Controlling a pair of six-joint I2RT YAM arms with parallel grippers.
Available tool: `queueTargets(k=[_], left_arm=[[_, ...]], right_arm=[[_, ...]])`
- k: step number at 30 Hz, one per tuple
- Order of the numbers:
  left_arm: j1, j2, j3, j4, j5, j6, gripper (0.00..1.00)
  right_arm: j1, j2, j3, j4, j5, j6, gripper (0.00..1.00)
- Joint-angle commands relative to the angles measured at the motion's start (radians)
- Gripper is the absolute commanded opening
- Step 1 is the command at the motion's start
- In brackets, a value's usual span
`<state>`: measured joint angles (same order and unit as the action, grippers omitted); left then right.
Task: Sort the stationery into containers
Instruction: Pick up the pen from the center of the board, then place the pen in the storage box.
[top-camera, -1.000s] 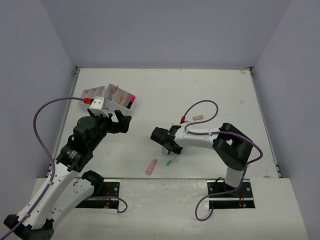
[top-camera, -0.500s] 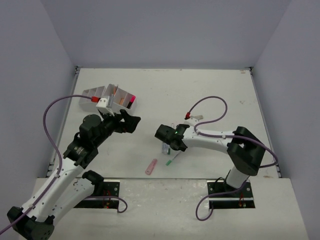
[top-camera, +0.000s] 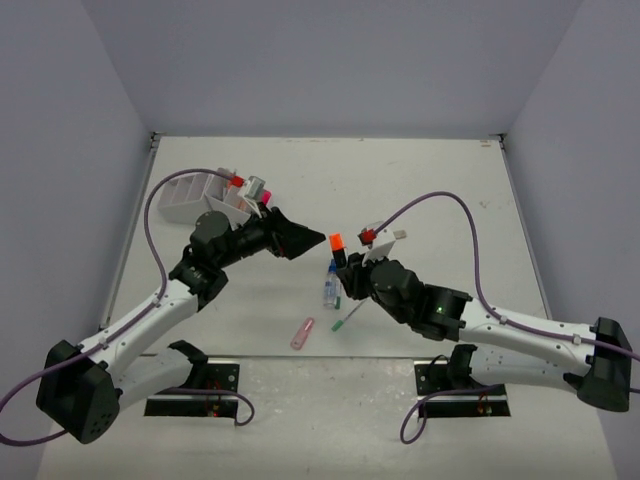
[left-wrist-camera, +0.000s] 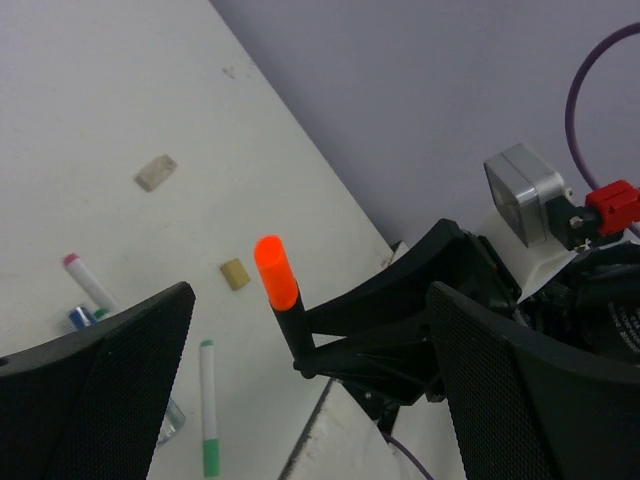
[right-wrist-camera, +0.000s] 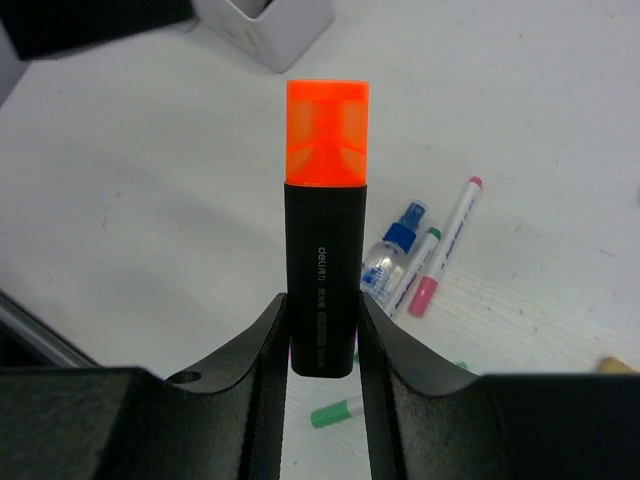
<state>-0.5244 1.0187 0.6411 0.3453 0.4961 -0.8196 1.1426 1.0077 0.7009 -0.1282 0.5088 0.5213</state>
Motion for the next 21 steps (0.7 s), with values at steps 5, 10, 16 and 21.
queueTargets(k=[5,10,16,21], left_arm=[[-0.081,0.086,0.002,0.142,0.037,-0.037,0.96],[-0.091,0.140,0.025,0.158,0.053,-0.041,0.60],[-0.092,0.169,0.042,0.128,0.028,-0.016,0.05],[-0.092,0.188,0.141,-0.033,-0.105,0.126,0.00]], right_arm=[[0.033,-0.040,0.027,0.173,-0.098,-0.225,0.00],[0.045,-0.043,0.028,0.205,-0.107,-0.228,0.00],[0.045,-0.068,0.015,0.228,-0.116,-0.238,0.00],[0.043,-0.074,-0.014,0.207,-0.032,-0.212,0.82]])
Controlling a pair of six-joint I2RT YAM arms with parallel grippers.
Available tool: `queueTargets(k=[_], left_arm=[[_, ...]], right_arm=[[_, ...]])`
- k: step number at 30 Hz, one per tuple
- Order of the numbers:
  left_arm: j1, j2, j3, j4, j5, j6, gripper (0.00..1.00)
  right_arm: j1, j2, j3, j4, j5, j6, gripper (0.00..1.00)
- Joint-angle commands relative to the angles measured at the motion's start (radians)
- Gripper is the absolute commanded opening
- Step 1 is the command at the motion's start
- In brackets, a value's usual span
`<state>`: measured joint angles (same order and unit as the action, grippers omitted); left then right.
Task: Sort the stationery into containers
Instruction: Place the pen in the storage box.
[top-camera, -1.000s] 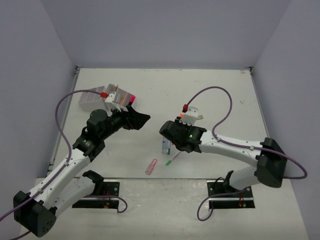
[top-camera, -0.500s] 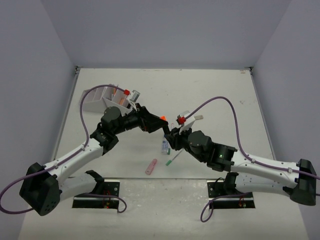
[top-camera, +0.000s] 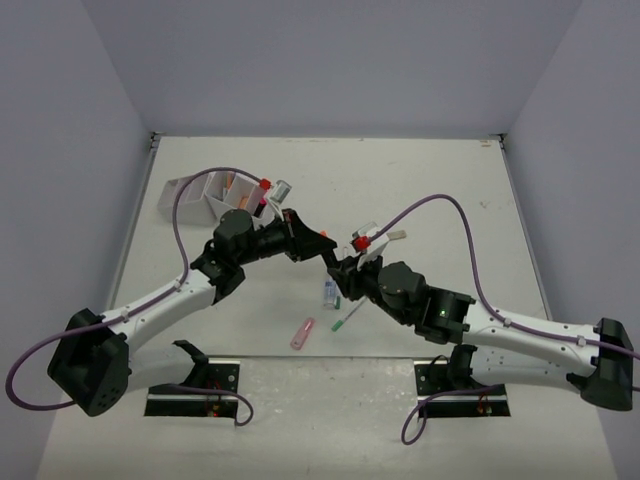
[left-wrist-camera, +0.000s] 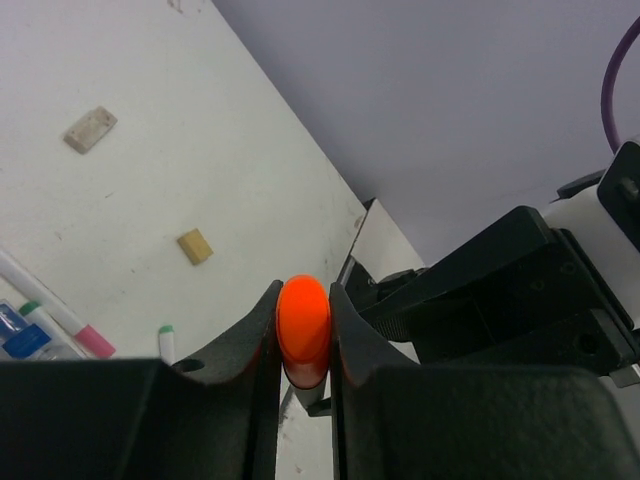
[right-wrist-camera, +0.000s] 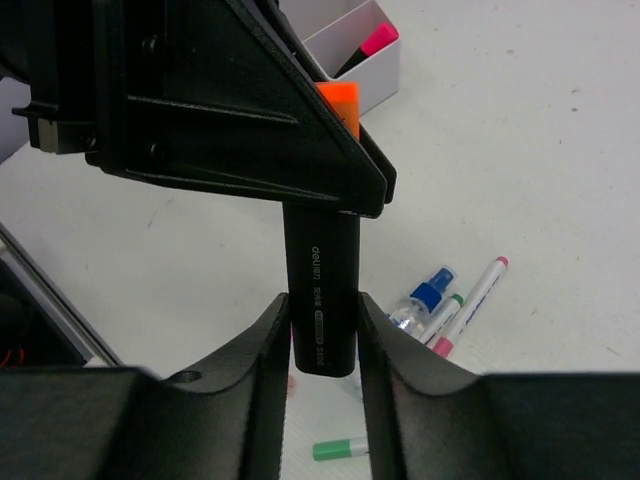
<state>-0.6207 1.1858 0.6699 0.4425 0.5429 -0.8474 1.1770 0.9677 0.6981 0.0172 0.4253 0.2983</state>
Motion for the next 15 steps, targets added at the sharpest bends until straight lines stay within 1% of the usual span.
queueTargets(k=[1,3,4,6,7,8,9,10,13,15], left_arm=[[0.005,0.027,0.148,-0.190,-0.228,0.247,0.00],[0.005,0.061,0.242,-0.319,-0.522,0.371,0.00],[0.006,0.079,0.268,-0.331,-0.635,0.452,0.00],[0.017,0.131,0.312,-0.309,-0.868,0.578,0.00],[0.025,0.157,0.329,-0.283,-0.938,0.587,0.00],[0.048,0.201,0.351,-0.240,-1.009,0.656,0.00],[0.078,0.240,0.371,-0.205,-1.066,0.709,0.00],[0.123,0.267,0.387,-0.191,-1.078,0.715,0.00],[0.202,0.373,0.444,-0.162,-1.079,0.714,0.00],[0.220,0.415,0.457,-0.141,-1.088,0.741,0.00]], right_arm=[[0.007,-0.047,-0.023,0.054,0.089,0.035,0.99],[-0.015,-0.068,-0.056,0.028,0.165,0.076,0.99],[-0.029,-0.080,-0.069,0.015,0.177,0.099,0.99],[-0.061,-0.110,-0.098,-0.006,0.180,0.134,0.99],[-0.071,-0.123,-0.109,-0.013,0.177,0.143,0.99],[-0.080,-0.143,-0.120,-0.015,0.169,0.150,0.99],[-0.088,-0.160,-0.130,-0.024,0.163,0.157,0.99],[-0.090,-0.173,-0.135,-0.046,0.159,0.163,0.99],[-0.092,-0.224,-0.151,-0.072,0.148,0.172,0.99],[-0.093,-0.246,-0.163,-0.080,0.148,0.173,0.99]])
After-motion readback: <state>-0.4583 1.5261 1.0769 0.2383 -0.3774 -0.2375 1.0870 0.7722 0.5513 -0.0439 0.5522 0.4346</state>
